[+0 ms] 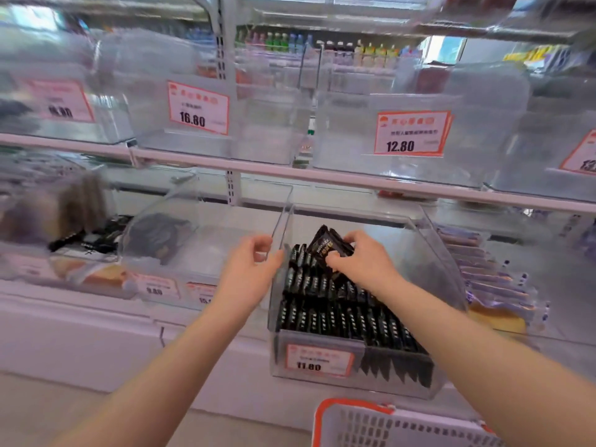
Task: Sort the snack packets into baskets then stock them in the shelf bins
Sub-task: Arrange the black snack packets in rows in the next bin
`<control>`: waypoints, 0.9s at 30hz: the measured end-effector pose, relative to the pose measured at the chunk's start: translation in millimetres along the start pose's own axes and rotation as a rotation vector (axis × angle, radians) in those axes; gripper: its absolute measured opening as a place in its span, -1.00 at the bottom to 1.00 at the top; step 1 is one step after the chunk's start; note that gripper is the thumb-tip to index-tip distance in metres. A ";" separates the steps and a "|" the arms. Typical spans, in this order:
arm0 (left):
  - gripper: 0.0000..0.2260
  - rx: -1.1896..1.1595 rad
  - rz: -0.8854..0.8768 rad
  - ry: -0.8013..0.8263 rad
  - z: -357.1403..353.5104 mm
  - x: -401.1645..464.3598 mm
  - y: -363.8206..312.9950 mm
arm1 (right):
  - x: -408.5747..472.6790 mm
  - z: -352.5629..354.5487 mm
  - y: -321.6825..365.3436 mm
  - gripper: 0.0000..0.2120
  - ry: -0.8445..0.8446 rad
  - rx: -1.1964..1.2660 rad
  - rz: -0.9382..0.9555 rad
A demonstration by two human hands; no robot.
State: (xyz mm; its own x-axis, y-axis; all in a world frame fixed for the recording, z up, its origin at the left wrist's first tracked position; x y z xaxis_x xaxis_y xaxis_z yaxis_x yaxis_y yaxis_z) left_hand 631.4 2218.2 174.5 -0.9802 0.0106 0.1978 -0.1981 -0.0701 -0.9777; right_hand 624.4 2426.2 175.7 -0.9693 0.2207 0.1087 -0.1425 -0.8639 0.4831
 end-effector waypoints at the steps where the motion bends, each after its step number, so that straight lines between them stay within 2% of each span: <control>1: -0.91 -0.012 0.046 0.047 -1.8 3.4 8.7 | 12.5 -7.9 -0.1 -0.71 -0.008 -0.063 -0.011; 4: -0.87 0.017 0.049 0.145 -5.7 6.9 20.3 | 40.1 -27.4 -2.3 -0.64 -0.032 -0.223 -0.078; 7: -0.77 0.050 0.014 0.187 -4.6 10.0 20.6 | 56.2 -42.5 2.1 -0.60 -0.035 -0.204 -0.112; 10: -0.76 0.033 0.000 0.206 -5.2 9.8 18.2 | 65.6 -52.5 17.4 -0.51 -0.024 -0.179 -0.054; 12: -0.74 0.010 -0.005 0.203 -4.6 8.5 16.8 | 65.2 -59.9 31.0 -0.49 0.052 -0.194 0.029; 15: -0.75 -0.018 -0.011 0.197 -4.0 7.6 16.1 | 60.1 -66.6 36.3 -0.70 0.202 -0.156 0.116; 16: -0.77 -0.031 -0.011 0.193 -4.2 7.4 16.3 | 58.5 -68.8 35.0 -0.70 0.234 -0.150 0.140; 17: -0.80 -0.041 -0.011 0.190 -4.7 7.5 16.5 | 56.9 -70.9 33.0 -0.60 0.243 -0.172 0.158; 19: -0.81 -0.051 -0.014 0.181 -5.0 7.5 16.1 | 56.0 -73.9 28.1 -0.37 0.184 -0.241 0.147; 20: -0.81 -0.054 -0.016 0.177 -4.7 7.4 15.6 | 56.2 -74.7 27.5 -0.35 0.133 -0.239 0.137; 24: -0.75 -0.064 -0.010 0.177 -3.8 6.8 16.7 | 63.6 -69.6 29.5 -0.50 -0.067 -0.166 0.073; 27: -0.78 -0.050 -0.005 0.186 -4.2 7.3 18.8 | 66.2 -73.7 28.8 -0.54 -0.098 -0.178 0.043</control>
State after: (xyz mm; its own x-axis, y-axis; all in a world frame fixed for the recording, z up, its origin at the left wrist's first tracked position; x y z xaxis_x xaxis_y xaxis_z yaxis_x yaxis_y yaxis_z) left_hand 620.5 2221.2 157.3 -0.9621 0.1949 0.1906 -0.1983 -0.0203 -0.9799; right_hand 541.4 2382.6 132.7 -0.9524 0.2173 0.2139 -0.1432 -0.9380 0.3156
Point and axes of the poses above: each hand's wrist, its own x-axis towards the middle knuckle, its own z-axis out of the back of the hand, y = z × x, the point moved 9 cm from there along x, towards the middle knuckle, and after that the axes turned 11 degrees about -x, right-handed, at the moved point
